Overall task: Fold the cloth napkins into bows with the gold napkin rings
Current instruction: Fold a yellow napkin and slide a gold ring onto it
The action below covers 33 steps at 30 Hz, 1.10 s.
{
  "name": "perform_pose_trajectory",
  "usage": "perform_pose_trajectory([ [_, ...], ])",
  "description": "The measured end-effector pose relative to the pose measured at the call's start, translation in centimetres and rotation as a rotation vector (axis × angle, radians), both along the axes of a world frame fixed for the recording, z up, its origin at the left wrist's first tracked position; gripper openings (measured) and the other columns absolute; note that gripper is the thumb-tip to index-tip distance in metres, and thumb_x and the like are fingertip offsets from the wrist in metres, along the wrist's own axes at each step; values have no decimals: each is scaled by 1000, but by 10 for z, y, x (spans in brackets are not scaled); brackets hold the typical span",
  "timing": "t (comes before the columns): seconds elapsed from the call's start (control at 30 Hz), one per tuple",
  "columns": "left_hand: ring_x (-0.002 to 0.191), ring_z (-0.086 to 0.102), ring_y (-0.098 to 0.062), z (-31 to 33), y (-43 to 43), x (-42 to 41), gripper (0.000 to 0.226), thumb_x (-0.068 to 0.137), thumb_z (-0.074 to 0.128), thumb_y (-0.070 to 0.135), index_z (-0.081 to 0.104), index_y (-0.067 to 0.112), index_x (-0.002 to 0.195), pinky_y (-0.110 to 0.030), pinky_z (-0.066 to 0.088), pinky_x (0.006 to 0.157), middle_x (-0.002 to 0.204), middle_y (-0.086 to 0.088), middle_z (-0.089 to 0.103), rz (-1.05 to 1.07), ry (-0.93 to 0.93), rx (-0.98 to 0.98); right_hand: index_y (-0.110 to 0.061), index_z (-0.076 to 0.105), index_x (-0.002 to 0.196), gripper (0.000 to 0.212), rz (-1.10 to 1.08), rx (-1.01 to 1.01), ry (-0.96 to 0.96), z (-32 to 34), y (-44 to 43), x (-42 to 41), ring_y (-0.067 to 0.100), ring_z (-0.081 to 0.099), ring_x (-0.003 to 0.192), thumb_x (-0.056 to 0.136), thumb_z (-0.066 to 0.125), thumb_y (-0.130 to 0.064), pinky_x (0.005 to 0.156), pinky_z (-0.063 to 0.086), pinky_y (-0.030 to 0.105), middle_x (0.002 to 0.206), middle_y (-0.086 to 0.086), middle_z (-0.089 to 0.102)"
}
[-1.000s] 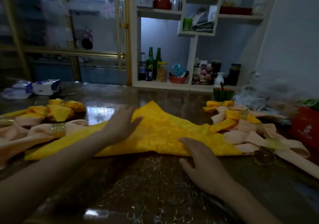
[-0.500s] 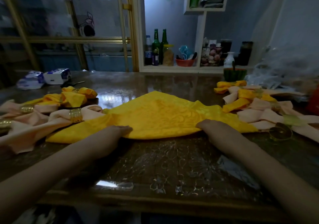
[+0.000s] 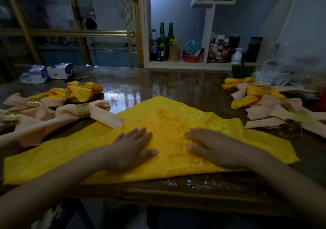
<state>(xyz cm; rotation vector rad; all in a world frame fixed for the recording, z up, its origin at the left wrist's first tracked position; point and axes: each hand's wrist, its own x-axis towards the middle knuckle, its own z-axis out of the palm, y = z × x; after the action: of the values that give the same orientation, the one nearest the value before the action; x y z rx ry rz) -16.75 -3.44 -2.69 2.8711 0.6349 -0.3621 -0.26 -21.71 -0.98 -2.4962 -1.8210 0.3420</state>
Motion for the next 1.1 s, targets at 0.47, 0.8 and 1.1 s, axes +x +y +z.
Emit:
perform_pose_trajectory([
  [0.47, 145, -6, -15, -19, 55, 57, 66, 94, 20, 59, 4, 29, 150, -43, -5, 116, 158, 4, -6, 97, -151, 44, -30, 11, 150, 63, -163, 13, 39, -33, 76, 60, 17, -4, 146, 95, 23, -58, 116, -6, 48, 159, -4, -3],
  [0.8, 144, 10, -12, -4, 39, 51, 69, 87, 30, 67, 31, 27, 144, -33, 10, 116, 156, 3, 18, 14, -399, 110, -27, 31, 144, 53, -132, 286, 232, -7, 26, 43, 8, 28, 135, 95, 53, -29, 102, 23, 17, 150, -7, 29],
  [1.1, 140, 22, -10, 1, -29, 44, 61, 93, 47, 29, 20, 29, 147, -22, 19, 111, 155, 8, 19, -230, -265, 17, -26, 33, 143, 55, -235, 219, -103, -12, -56, 51, 12, 28, 137, 92, 51, -20, 108, 22, 22, 152, -5, 28],
])
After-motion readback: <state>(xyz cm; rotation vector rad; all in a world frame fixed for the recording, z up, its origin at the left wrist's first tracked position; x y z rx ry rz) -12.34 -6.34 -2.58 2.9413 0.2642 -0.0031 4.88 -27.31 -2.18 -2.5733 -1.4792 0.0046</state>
